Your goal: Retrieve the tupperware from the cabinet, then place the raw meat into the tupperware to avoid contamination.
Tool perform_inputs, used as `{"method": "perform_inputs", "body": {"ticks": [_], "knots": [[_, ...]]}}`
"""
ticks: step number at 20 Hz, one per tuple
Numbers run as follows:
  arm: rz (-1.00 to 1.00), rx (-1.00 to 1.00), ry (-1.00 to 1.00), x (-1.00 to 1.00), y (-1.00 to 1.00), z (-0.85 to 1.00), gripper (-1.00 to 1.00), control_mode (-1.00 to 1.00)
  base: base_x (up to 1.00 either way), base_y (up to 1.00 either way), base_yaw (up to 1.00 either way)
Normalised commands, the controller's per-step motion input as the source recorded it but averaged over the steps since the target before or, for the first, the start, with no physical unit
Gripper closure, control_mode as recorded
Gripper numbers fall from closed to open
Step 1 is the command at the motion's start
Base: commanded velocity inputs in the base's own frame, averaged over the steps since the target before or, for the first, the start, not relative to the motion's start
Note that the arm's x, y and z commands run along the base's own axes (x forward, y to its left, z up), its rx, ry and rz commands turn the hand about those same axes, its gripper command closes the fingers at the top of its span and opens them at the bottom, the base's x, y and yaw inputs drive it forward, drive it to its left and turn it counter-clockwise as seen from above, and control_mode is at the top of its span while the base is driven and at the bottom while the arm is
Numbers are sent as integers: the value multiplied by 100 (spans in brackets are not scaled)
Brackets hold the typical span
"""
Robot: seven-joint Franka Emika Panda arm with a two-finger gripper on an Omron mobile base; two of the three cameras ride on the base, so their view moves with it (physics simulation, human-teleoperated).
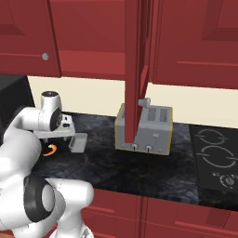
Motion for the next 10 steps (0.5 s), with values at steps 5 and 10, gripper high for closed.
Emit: {"method": "perform_inputs", "body": {"ticks": [5, 10], "knots": [[-11, -4, 5, 1, 56, -14, -100, -100, 0, 0, 0], [-3, -4, -1, 10, 23, -25, -100, -100, 0, 0, 0]]}}
